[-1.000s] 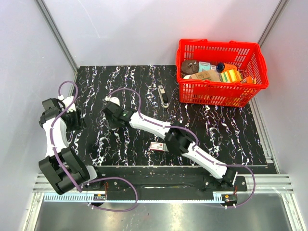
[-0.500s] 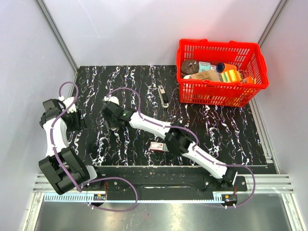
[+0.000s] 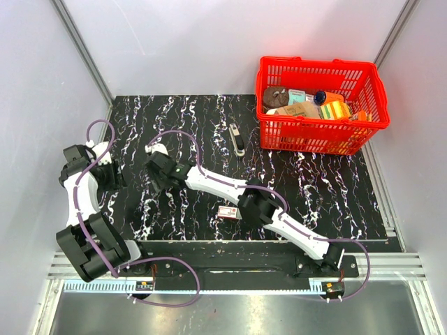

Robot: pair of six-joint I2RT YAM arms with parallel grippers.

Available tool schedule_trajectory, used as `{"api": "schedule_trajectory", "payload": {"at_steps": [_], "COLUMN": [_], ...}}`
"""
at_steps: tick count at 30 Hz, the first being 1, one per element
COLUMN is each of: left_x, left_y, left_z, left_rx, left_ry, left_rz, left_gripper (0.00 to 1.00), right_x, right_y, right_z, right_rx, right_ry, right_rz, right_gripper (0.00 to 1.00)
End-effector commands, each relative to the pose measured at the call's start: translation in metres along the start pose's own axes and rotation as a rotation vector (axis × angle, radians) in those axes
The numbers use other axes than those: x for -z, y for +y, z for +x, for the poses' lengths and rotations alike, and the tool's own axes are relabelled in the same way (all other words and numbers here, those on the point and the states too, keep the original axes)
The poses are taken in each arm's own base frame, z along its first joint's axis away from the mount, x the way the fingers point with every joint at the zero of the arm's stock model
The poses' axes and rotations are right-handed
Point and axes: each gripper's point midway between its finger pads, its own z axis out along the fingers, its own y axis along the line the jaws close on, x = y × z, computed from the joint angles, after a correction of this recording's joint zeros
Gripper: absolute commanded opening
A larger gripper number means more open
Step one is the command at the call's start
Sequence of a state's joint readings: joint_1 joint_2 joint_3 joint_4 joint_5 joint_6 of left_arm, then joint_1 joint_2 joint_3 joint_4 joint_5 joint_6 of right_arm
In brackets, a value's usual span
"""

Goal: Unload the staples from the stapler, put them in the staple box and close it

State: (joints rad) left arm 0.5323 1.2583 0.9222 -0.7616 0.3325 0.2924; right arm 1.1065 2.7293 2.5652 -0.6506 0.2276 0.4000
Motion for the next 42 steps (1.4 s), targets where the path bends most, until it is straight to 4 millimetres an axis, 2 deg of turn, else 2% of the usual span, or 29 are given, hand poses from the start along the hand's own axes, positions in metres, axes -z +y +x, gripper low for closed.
{"api": "schedule_trajectory", "payload": {"at_steps": [1,5,15,24,27,29,32,36,38,41,42], "left_x": [-0.001,-0.001,-0.002,-0.001,-0.001,-0.001,-0.002,-0.002,-0.002,-0.001,-0.001], "left_y": [0.004,0.005,0.003,0.003,0.003,0.003,0.003,0.003,0.001,-0.002,-0.003], "left_z": [-0.004,-0.003,-0.004,-0.004,-0.005,-0.005,-0.004,-0.004,-0.004,-0.003,-0.003], "left_rx": [-0.024,-0.024,-0.021,-0.025,-0.026,-0.026,-0.027,-0.026,-0.028,-0.03,-0.032], "left_ry": [-0.024,-0.024,-0.022,-0.024,-0.025,-0.023,-0.019,-0.016,-0.015,-0.012,-0.012], "left_rz": [-0.01,-0.012,-0.001,-0.004,-0.002,-0.002,-0.001,0.006,0.013,0.028,0.037], "left_gripper": [0.56,0.56,0.56,0.55,0.55,0.55,0.55,0.55,0.55,0.55,0.55], "right_x": [0.05,0.058,0.065,0.056,0.054,0.055,0.056,0.057,0.057,0.06,0.066], "right_y": [0.021,0.026,0.017,0.021,0.024,0.026,0.028,0.029,0.028,0.025,0.024], "right_z": [-0.062,-0.069,-0.084,-0.075,-0.075,-0.076,-0.077,-0.074,-0.072,-0.069,-0.072], "right_rx": [0.049,0.084,0.141,0.152,0.15,0.149,0.145,0.148,0.143,0.121,0.105], "right_ry": [-0.144,-0.173,-0.223,-0.201,-0.204,-0.208,-0.21,-0.196,-0.185,-0.168,-0.17], "right_rz": [-0.045,-0.049,-0.001,-0.026,-0.041,-0.052,-0.06,-0.071,-0.067,-0.057,-0.052], "right_gripper": [0.68,0.68,0.69,0.63,0.55,0.45,0.37,0.29,0.2,0.01,0.0]}}
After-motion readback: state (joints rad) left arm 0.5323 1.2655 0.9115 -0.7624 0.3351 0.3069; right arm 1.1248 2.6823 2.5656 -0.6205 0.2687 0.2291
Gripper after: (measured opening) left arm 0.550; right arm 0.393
